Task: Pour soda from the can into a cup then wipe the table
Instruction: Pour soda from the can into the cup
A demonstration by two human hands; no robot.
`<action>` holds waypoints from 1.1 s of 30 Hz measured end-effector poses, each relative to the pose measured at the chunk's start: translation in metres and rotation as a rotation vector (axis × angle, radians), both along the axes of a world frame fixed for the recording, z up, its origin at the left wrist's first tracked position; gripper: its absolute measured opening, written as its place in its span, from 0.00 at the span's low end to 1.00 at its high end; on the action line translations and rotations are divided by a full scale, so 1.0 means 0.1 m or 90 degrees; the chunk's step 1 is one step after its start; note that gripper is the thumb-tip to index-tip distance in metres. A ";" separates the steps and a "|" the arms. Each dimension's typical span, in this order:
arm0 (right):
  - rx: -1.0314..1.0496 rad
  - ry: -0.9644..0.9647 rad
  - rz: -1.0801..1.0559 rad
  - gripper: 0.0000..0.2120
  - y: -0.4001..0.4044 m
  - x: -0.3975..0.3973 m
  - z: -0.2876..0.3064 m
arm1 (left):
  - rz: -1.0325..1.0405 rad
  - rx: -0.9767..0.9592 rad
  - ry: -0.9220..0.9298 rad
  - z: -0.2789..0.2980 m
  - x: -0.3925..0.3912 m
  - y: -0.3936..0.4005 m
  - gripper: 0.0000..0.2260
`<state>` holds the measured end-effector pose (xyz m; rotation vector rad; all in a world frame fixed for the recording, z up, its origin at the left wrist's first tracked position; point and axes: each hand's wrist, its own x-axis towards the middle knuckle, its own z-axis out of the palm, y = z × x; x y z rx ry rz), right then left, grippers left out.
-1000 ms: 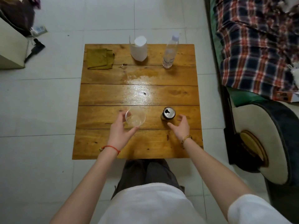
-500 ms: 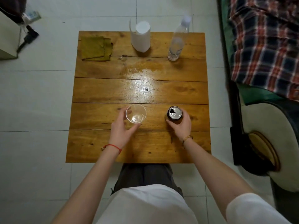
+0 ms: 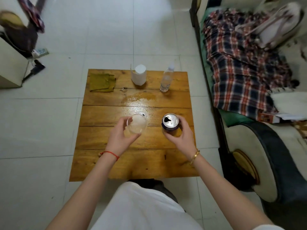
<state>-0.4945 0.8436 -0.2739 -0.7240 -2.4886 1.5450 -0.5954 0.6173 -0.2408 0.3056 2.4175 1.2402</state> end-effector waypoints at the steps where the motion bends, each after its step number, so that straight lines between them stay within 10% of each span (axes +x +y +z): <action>1: 0.009 0.016 0.012 0.33 0.00 0.00 0.14 | -0.006 0.008 0.006 0.09 0.00 0.00 0.31; 33: 0.519 -0.022 0.248 0.34 -0.06 -0.07 1.85 | -0.090 0.058 0.093 0.84 0.14 -0.04 0.32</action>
